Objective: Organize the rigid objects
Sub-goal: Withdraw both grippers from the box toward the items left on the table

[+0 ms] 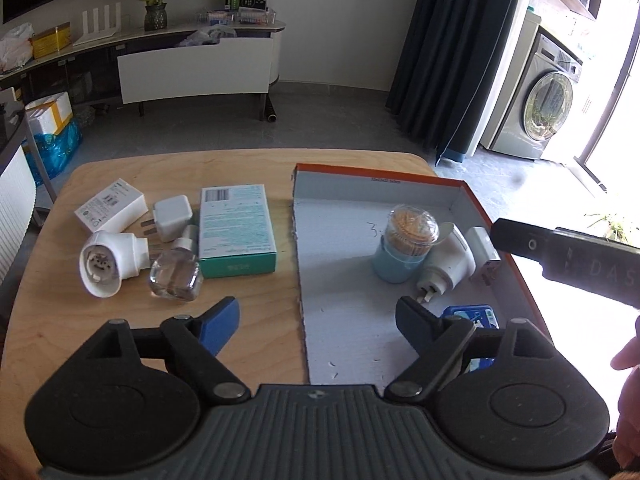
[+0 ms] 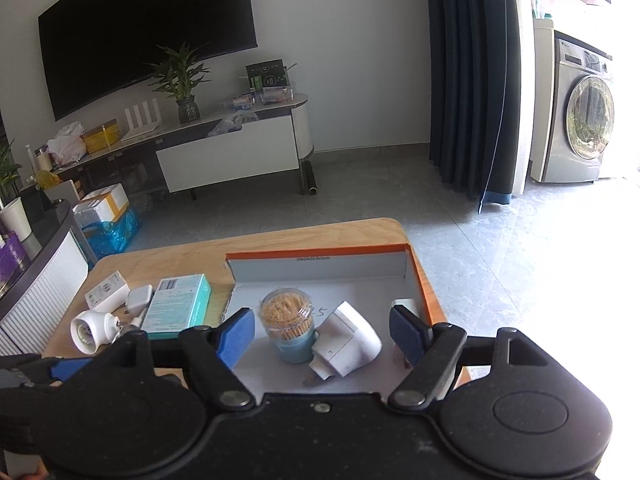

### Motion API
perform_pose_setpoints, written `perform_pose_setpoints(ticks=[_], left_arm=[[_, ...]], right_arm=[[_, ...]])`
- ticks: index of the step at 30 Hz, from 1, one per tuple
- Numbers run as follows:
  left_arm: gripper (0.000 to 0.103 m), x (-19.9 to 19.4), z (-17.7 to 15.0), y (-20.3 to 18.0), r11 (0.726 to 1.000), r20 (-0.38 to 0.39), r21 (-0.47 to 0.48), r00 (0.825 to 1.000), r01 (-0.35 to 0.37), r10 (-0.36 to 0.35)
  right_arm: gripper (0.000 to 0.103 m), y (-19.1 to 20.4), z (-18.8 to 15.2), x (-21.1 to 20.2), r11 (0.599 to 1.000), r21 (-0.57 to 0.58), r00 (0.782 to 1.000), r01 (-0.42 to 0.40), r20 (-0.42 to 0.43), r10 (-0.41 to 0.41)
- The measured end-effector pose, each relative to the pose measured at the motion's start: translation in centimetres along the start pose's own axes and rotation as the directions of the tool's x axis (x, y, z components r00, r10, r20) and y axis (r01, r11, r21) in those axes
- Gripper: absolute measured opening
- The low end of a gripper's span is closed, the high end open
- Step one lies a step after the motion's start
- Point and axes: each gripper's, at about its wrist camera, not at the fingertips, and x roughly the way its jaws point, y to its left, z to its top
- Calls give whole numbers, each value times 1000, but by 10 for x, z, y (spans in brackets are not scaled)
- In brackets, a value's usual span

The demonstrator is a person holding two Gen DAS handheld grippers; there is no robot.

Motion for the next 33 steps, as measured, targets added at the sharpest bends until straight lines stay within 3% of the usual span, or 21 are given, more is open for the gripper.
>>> perform_pose_setpoints(ticks=[21, 33], left_arm=[[88, -32, -14, 69, 989, 28, -99, 993, -110, 114], [88, -34, -20, 96, 982, 24, -141, 991, -125, 130]], right_arm=[[88, 86, -26, 3, 986, -98, 989, -135, -69, 129], [88, 113, -28, 9, 976, -129, 983, -173, -88, 162]])
